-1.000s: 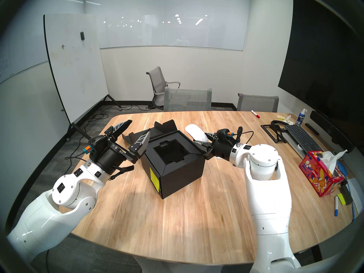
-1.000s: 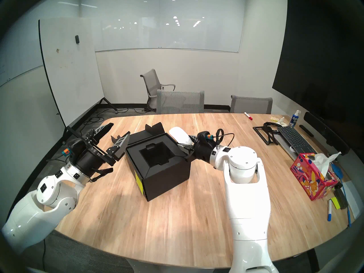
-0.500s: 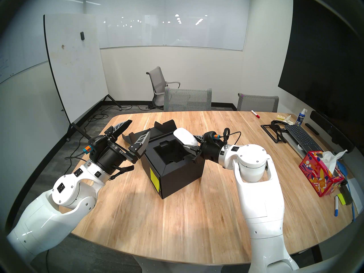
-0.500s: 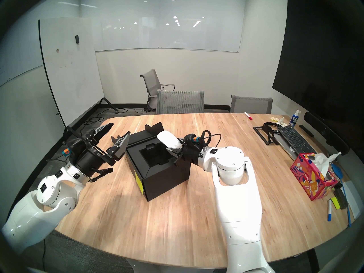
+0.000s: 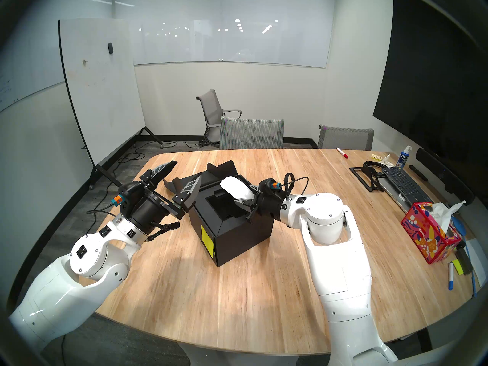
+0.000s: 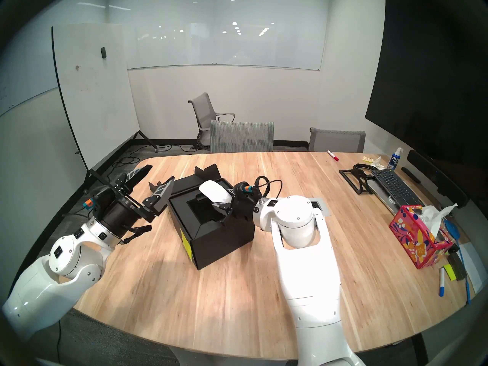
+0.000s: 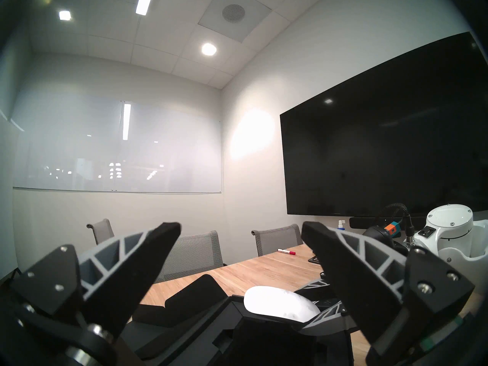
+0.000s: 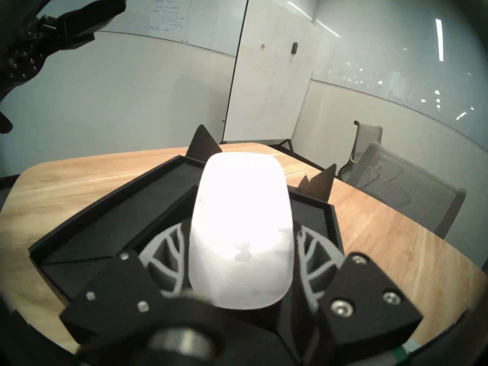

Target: Open the box and place the mouse inside

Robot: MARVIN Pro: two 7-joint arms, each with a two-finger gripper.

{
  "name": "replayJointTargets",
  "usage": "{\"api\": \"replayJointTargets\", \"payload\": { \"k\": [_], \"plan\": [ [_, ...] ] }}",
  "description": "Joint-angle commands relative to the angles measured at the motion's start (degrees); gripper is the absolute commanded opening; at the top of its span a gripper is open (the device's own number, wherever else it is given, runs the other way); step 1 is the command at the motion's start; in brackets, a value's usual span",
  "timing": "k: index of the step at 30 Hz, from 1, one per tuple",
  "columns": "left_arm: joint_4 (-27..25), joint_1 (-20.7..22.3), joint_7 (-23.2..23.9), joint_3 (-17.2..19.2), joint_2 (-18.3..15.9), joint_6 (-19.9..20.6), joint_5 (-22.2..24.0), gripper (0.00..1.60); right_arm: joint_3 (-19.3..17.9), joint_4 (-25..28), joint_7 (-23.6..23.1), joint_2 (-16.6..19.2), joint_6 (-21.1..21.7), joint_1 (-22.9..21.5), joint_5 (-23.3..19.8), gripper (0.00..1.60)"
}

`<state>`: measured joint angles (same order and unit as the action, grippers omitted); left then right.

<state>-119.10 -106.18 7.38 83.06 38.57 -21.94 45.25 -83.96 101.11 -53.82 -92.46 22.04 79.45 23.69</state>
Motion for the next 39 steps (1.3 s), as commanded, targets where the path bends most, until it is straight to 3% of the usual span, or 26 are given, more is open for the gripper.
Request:
{"api": "replayJointTargets", "payload": {
  "k": [1,29,31,32,39],
  "plan": [
    [-1.12,0.08,0.13,0.27,0.15,-0.56,0.09,1.60,0.54,-1.53,-1.25,0.11,0.68,-3.66,0.10,0.00],
    [-1.11,0.11,0.09,0.22,0.10,-0.57,0.10,1.60,3.42,-10.18,-2.23,-0.27,-0.45,-10.07,3.92,0.00],
    [-1.11,0.11,0.09,0.22,0.09,-0.57,0.10,1.60,3.41,-10.28,-2.46,-0.34,-0.49,-10.32,4.10,0.71],
    [-1.11,0.11,0.09,0.22,0.09,-0.58,0.10,1.60,3.35,-10.44,-2.61,-0.41,-0.64,-10.45,4.20,1.60],
    [-1.12,0.10,0.08,0.22,0.08,-0.59,0.11,1.60,2.71,-9.90,-2.23,-0.97,-1.14,-10.10,4.00,1.60]
  ]
}}
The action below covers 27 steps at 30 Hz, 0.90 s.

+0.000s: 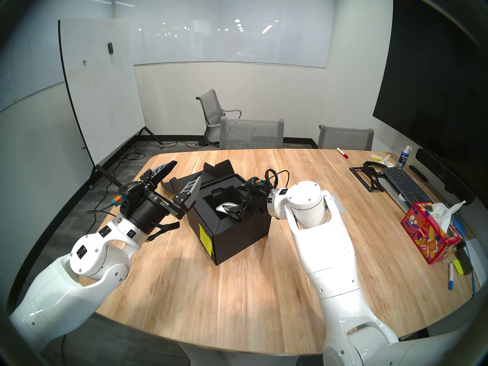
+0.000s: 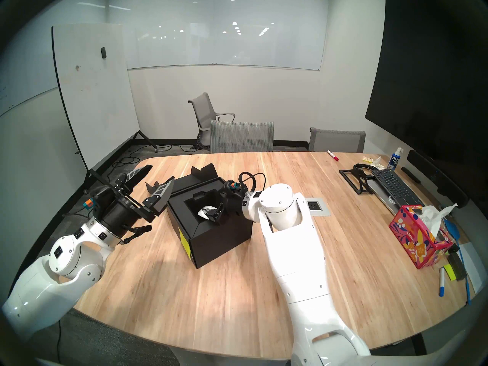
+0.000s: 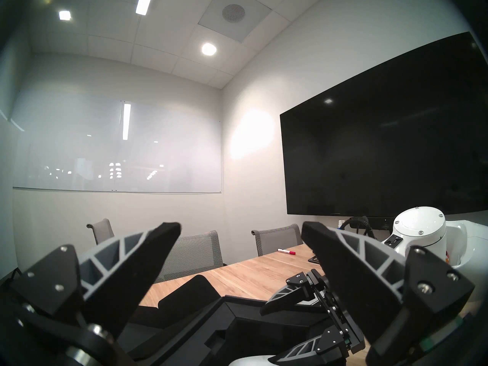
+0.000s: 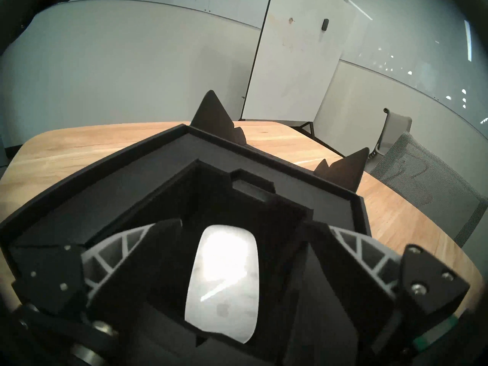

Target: Open the box and place the mouse inside

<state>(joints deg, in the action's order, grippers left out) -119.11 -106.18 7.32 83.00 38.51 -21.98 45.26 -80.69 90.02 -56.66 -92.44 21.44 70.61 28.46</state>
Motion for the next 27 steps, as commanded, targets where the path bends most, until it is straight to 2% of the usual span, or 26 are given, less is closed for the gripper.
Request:
{"api": "replayJointTargets", "payload": {
  "k": [1,14,20,27],
  "plan": [
    [-1.11,0.09,0.14,0.28,0.15,-0.56,0.10,1.60,-0.68,1.29,0.44,-0.93,-1.02,-1.23,-1.02,1.60],
    [-1.09,0.14,0.12,0.24,0.13,-0.54,0.10,1.60,-5.42,7.90,-0.12,-0.99,-1.77,0.90,-4.32,1.60],
    [-1.10,0.12,0.11,0.25,0.12,-0.56,0.11,1.60,-8.07,12.00,-1.29,-0.26,-1.79,3.52,-5.84,1.60],
    [-1.12,0.10,0.11,0.26,0.11,-0.59,0.12,1.60,-11.41,12.82,-1.97,0.26,-2.63,5.52,-6.78,1.60]
  ]
}}
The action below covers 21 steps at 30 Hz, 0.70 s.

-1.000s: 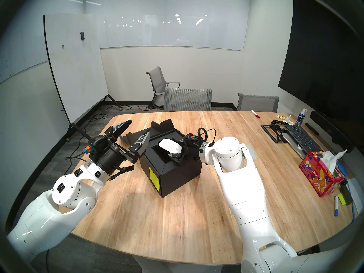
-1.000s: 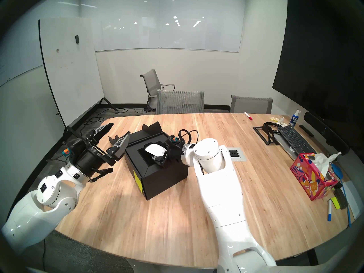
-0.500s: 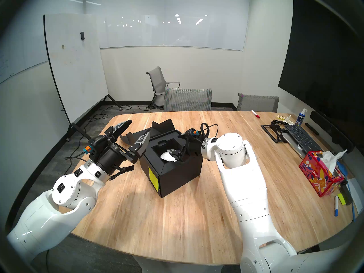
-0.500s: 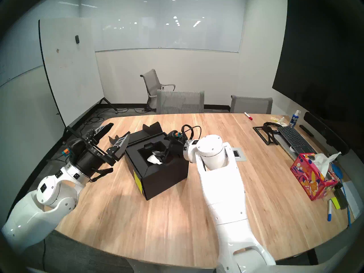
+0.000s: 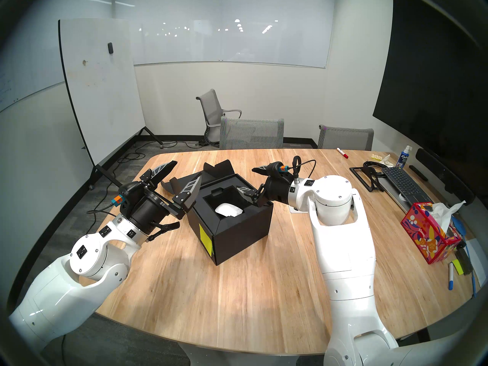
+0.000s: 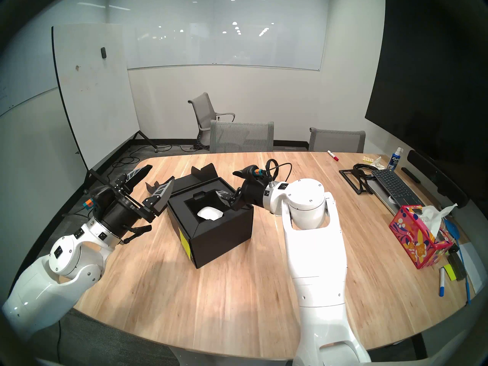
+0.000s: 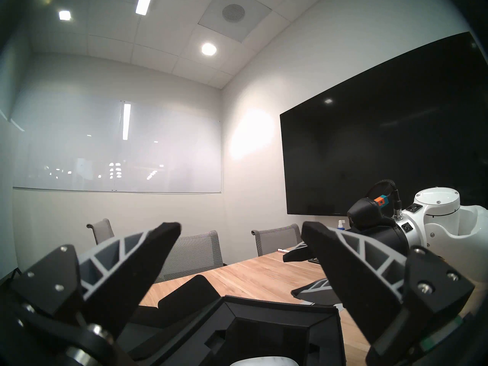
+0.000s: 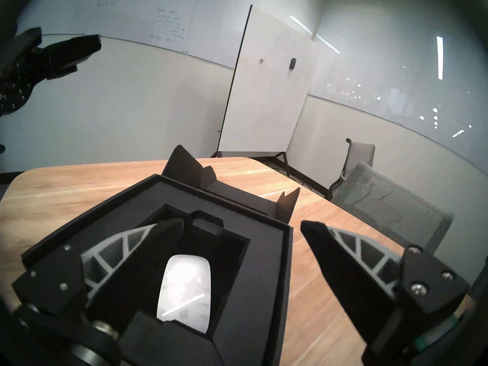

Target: Open the box and place the mouse inside

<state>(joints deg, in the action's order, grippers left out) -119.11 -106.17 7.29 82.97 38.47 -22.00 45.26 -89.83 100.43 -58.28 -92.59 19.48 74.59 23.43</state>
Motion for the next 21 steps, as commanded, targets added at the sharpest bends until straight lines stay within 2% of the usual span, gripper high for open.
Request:
{"api": "replayJointTargets", "payload": {
  "k": [1,9,21],
  "plan": [
    [-1.12,0.09,0.14,0.29,0.15,-0.57,0.11,1.60,-2.74,2.55,-0.42,0.29,-0.56,1.83,-1.91,1.60],
    [-1.13,0.07,0.13,0.30,0.13,-0.59,0.12,1.60,-4.08,3.67,-1.75,0.22,-1.36,4.47,-2.40,1.60],
    [-1.09,0.13,0.12,0.25,0.12,-0.56,0.11,1.60,0.57,3.04,-0.86,-1.98,-0.96,3.24,-0.06,1.60]
  ]
}}
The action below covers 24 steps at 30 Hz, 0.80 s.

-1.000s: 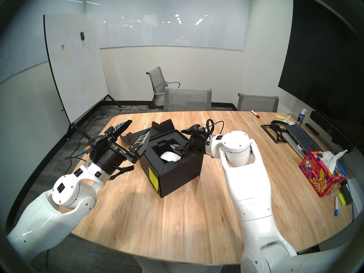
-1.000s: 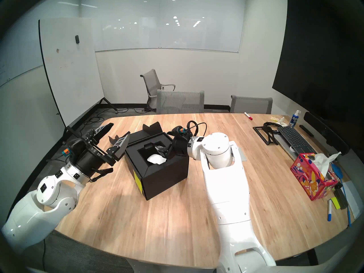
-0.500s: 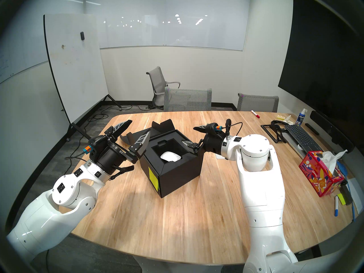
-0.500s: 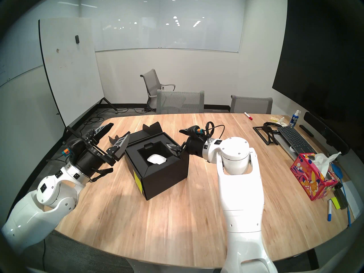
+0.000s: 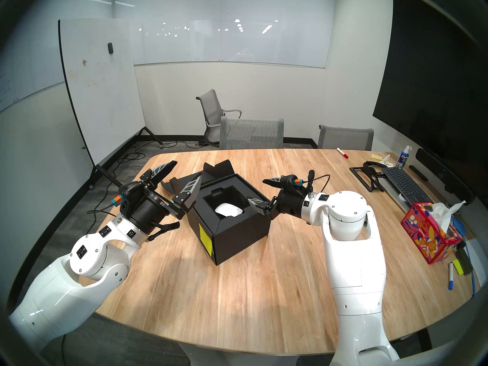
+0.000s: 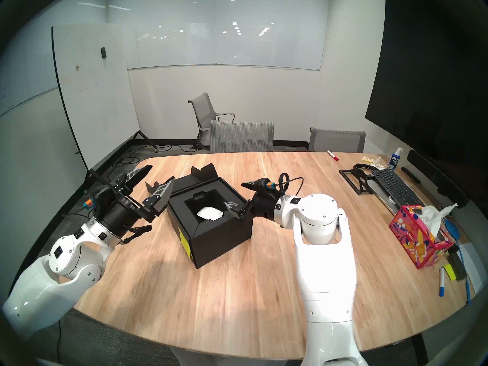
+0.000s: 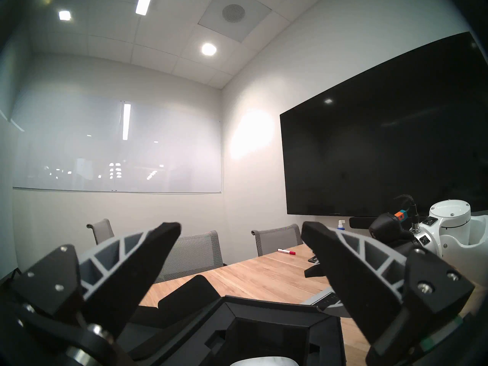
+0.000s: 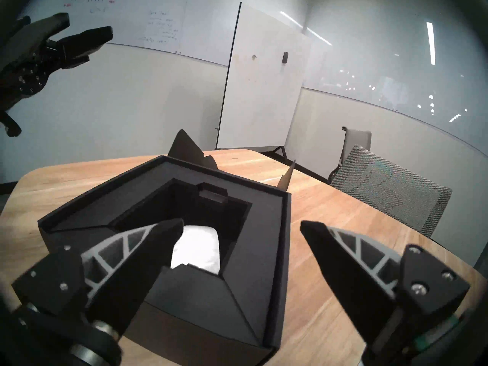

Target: Open the box and place the mouse inside

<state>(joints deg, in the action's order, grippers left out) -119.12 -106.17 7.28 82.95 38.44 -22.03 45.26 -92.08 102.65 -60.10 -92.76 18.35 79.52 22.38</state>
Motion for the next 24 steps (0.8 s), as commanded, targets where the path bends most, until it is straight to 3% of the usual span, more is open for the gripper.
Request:
{"api": "replayJointTargets", "payload": {
  "k": [1,24],
  "plan": [
    [-1.09,0.12,0.13,0.27,0.15,-0.54,0.11,1.60,3.20,0.78,1.18,-1.88,0.24,-1.73,1.23,1.60],
    [-1.11,0.10,0.12,0.28,0.13,-0.57,0.13,1.60,7.50,-4.25,1.57,-2.16,1.07,-4.15,5.21,1.60]
  ]
}}
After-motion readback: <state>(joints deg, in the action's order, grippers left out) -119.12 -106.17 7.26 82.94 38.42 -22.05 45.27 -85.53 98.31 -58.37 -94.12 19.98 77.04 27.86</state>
